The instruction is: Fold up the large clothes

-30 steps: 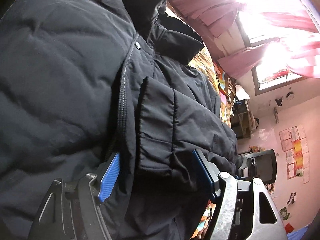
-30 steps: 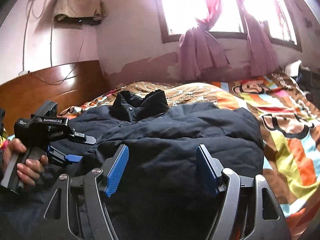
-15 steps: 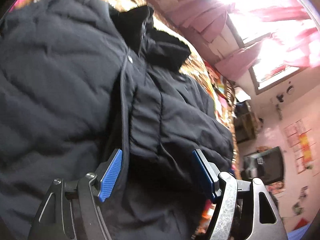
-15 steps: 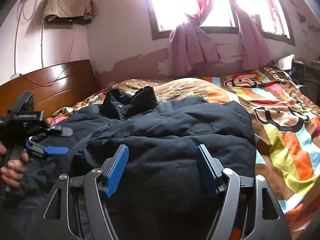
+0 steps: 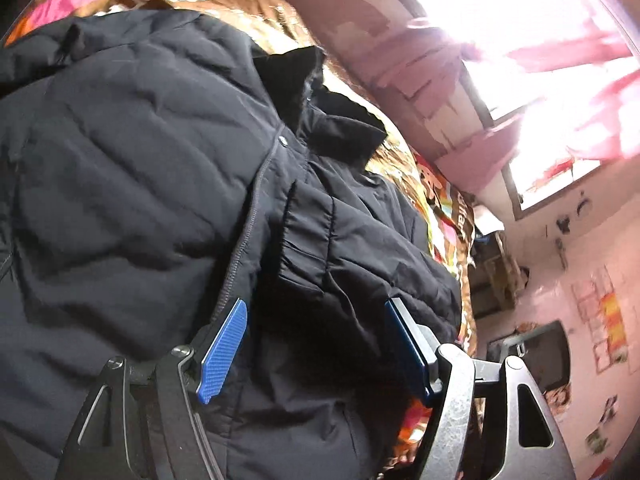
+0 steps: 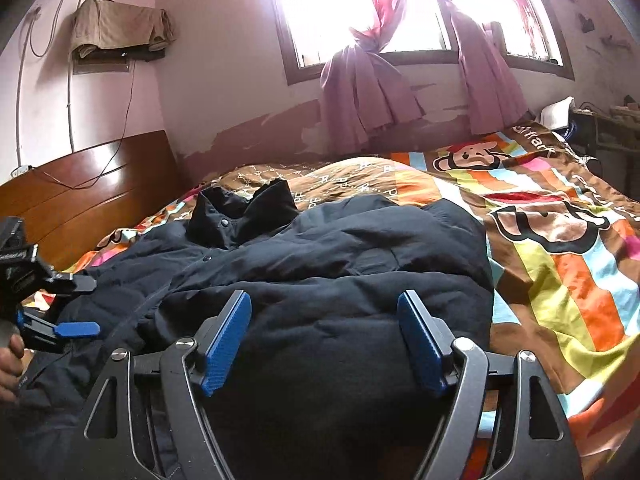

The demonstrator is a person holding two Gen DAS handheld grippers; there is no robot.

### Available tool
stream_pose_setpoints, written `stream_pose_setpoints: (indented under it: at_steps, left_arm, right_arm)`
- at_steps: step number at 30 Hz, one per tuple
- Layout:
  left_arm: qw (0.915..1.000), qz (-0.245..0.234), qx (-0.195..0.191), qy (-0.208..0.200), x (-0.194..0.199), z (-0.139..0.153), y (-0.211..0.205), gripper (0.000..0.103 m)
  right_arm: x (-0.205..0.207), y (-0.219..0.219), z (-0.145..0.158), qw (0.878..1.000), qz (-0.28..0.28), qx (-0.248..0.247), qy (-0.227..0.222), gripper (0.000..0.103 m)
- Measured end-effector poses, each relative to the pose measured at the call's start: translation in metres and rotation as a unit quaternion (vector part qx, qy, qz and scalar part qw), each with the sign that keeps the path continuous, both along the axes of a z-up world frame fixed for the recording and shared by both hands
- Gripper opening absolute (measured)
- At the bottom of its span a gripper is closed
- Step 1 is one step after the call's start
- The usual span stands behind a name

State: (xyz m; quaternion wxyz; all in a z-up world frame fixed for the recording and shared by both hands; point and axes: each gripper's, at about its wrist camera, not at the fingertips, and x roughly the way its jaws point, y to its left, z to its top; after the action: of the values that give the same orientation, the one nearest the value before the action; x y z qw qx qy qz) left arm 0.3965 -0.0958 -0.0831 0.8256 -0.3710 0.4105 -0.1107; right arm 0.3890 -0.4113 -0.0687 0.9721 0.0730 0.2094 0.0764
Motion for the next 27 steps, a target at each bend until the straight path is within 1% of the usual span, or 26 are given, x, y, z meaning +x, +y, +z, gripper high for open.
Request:
stream_pose_setpoints:
  at_steps: [2, 4, 6, 7, 8, 9, 10, 13, 14, 15, 16, 18, 20, 22, 25, 27]
  left_arm:
    - [0.9993, -0.024, -0.019, 0.021, 0.013, -0.013, -0.008, 0.068]
    - [0.9961, -0.040, -0.057, 0.054, 0.029, -0.031, -0.012, 0.068]
    - [0.9909, -0.030, -0.098, 0.086, 0.046, -0.051, -0.014, 0.068]
    - [0.9889, -0.015, -0.108, 0.101, 0.053, -0.059, -0.013, 0.068]
    - [0.9870, 0.004, -0.120, 0.108, 0.058, -0.064, -0.010, 0.068]
    - [0.9856, 0.016, -0.131, 0.105, 0.060, -0.066, -0.008, 0.067]
    - [0.9855, 0.026, -0.134, 0.101, 0.062, -0.064, -0.007, 0.066]
    - [0.9901, 0.036, -0.115, 0.073, 0.063, -0.050, -0.005, 0.053]
    - [0.9924, 0.035, -0.100, 0.062, 0.063, -0.044, -0.005, 0.038]
    - [0.9942, 0.034, -0.085, 0.055, 0.061, -0.039, -0.006, 0.014]
    - [0.9957, 0.030, -0.072, 0.050, 0.061, -0.035, -0.005, 0.010]
    - [0.9971, 0.032, -0.059, 0.036, 0.059, -0.027, -0.002, 0.008]
    - [0.9989, 0.038, -0.026, 0.012, 0.052, -0.011, 0.002, 0.008]
    - [0.9991, 0.040, -0.001, -0.013, 0.045, 0.008, 0.009, 0.007]
    - [0.9967, 0.039, 0.040, -0.059, 0.029, 0.039, 0.022, 0.007]
    - [0.9918, 0.041, 0.080, -0.091, 0.017, 0.063, 0.031, 0.007]
  right_arm:
    - [0.001, 0.000, 0.000, 1.000, 0.000, -0.001, 0.000, 0.071]
    - [0.001, 0.000, 0.000, 1.000, 0.000, -0.003, -0.002, 0.073]
    - [0.001, 0.001, 0.000, 1.000, -0.003, -0.007, -0.006, 0.075]
    - [0.001, 0.001, 0.000, 1.000, -0.007, -0.010, -0.008, 0.076]
    - [0.001, 0.001, 0.000, 1.000, -0.011, -0.014, -0.009, 0.076]
    - [0.001, 0.001, 0.000, 1.000, -0.015, -0.019, -0.010, 0.076]
    - [0.002, 0.001, 0.000, 0.999, -0.019, -0.023, -0.011, 0.076]
    - [0.002, -0.004, 0.001, 0.999, -0.028, -0.023, -0.014, 0.077]
    - [0.002, -0.005, 0.001, 0.999, -0.031, -0.022, -0.015, 0.077]
    - [0.002, -0.006, 0.000, 0.999, -0.033, -0.020, -0.015, 0.077]
    - [0.003, -0.008, 0.000, 0.999, -0.036, -0.018, -0.014, 0.077]
    - [0.002, -0.008, -0.002, 0.999, -0.037, -0.019, -0.013, 0.077]
    - [0.000, -0.007, -0.004, 0.999, -0.041, -0.026, -0.017, 0.077]
    - [-0.004, -0.006, -0.003, 0.998, -0.045, -0.032, -0.027, 0.077]
    - [-0.013, -0.004, 0.001, 0.997, -0.051, -0.040, -0.046, 0.077]
    - [-0.021, 0.000, 0.006, 0.996, -0.050, -0.045, -0.056, 0.077]
